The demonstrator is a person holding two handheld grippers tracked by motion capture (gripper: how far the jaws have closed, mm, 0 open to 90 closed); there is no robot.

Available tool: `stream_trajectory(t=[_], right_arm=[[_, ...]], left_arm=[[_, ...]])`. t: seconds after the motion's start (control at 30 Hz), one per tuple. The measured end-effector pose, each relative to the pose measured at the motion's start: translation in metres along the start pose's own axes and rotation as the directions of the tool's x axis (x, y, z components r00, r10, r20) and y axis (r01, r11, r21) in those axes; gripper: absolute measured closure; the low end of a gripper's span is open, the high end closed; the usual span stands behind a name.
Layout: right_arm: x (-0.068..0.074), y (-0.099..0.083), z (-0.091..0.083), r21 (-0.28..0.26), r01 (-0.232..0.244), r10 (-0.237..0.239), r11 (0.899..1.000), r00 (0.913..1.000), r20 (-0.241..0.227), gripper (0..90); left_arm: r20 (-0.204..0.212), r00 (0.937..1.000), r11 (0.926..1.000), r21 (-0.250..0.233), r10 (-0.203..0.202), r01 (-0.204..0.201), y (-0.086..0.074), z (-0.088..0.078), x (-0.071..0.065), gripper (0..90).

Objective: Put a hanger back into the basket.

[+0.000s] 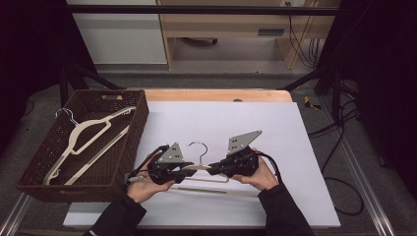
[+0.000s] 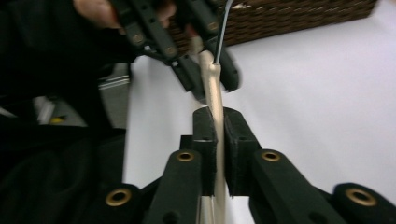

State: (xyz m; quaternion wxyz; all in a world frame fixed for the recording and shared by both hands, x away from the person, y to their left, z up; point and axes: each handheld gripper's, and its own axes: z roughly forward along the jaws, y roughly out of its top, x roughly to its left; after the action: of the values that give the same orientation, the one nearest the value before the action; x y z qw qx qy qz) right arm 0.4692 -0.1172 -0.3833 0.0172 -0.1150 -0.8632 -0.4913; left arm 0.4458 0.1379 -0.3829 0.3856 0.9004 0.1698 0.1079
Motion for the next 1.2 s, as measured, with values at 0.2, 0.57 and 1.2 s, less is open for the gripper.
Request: stream_trajectory(t=[0.2, 0.57, 1.2], right_arm=[[0.002, 0.001, -0.003, -0.024, 0.014, -0.012, 1.0, 0.9948, 0.101, 68.0], [0.01, -0.018, -0.033, -0.151, 0.025, 0.029, 0.988, 0.9373, 0.347, 39.3], [0.015, -0.074, -0.102, -0.311, -0.108, 0.282, 0.944, 0.7504, 0.598, 5.5]], left_arm=[[0.029, 0.9994, 0.9995, -0.023, -0.02, 0.021, 0.002, 0.0, -0.01, 83.1], [-0.04, 0.9929, 0.988, -0.111, -0.112, 0.107, 0.003, -0.016, -0.012, 86.0], [-0.133, 0.9816, 0.9638, -0.247, -0.137, 0.101, 0.048, -0.111, 0.006, 86.0]])
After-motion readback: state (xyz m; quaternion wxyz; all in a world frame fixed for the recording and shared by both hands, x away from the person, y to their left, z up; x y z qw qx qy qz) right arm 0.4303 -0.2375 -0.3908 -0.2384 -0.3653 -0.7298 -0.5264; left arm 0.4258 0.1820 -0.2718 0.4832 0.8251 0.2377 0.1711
